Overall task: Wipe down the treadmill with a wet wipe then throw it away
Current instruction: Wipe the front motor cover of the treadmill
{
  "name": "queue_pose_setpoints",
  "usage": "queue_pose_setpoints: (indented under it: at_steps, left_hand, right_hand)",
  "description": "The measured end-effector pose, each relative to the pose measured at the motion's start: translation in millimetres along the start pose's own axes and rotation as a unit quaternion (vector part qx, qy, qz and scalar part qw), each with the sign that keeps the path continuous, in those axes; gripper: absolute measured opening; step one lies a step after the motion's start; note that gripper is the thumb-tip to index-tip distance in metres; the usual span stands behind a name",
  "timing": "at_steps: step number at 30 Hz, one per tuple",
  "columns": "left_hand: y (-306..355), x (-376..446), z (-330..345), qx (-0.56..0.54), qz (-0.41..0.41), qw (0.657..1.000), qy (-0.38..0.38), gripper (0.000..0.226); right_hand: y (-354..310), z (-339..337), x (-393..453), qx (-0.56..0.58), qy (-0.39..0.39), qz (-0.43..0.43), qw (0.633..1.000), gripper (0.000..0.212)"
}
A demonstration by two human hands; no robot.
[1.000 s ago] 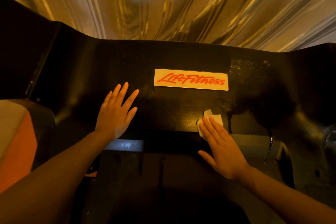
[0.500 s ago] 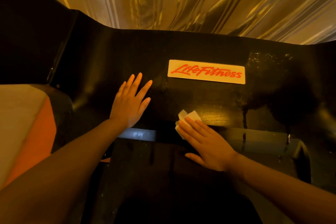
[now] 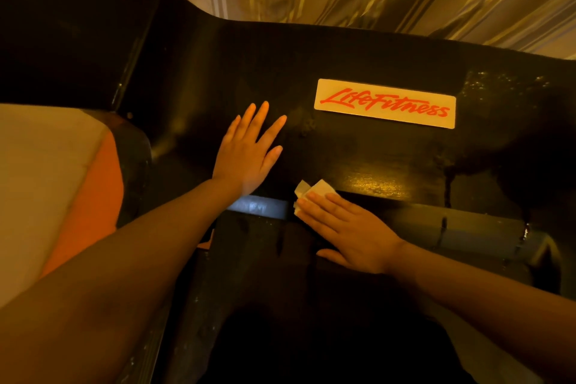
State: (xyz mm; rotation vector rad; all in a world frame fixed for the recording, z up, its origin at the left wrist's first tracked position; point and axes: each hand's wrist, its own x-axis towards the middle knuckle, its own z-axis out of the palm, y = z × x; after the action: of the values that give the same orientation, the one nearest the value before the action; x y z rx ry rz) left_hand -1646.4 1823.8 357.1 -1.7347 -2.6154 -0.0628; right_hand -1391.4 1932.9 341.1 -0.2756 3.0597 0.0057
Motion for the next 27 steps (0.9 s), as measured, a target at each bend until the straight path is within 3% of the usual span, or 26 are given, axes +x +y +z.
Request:
queue_pose_setpoints:
  at_steps: [7,13,20,27]
  left_hand:
    - [1,-1,1,0.001,0.001,1.000,0.003,0.060]
    - [1,-1,-1,0.001,0.000,1.000,0.002,0.060]
    - [2,-2,-4,-0.004,0.002,1.000,0.000,0.060]
    - [1,-2,-5,-0.003,0.004,1.000,-0.003,0.060]
  right_hand:
    - [2,-2,4,-0.018,-0.002,-0.026,0.999,0.073]
    - [2,-11,18,0.004,0.014,0.033,0.999,0.078]
    - [2,-6,42,-0.061,-0.018,-0.108,0.992,0.076]
    - [4,-4,46,-0.070,-0.018,-0.154,0.985,0.076]
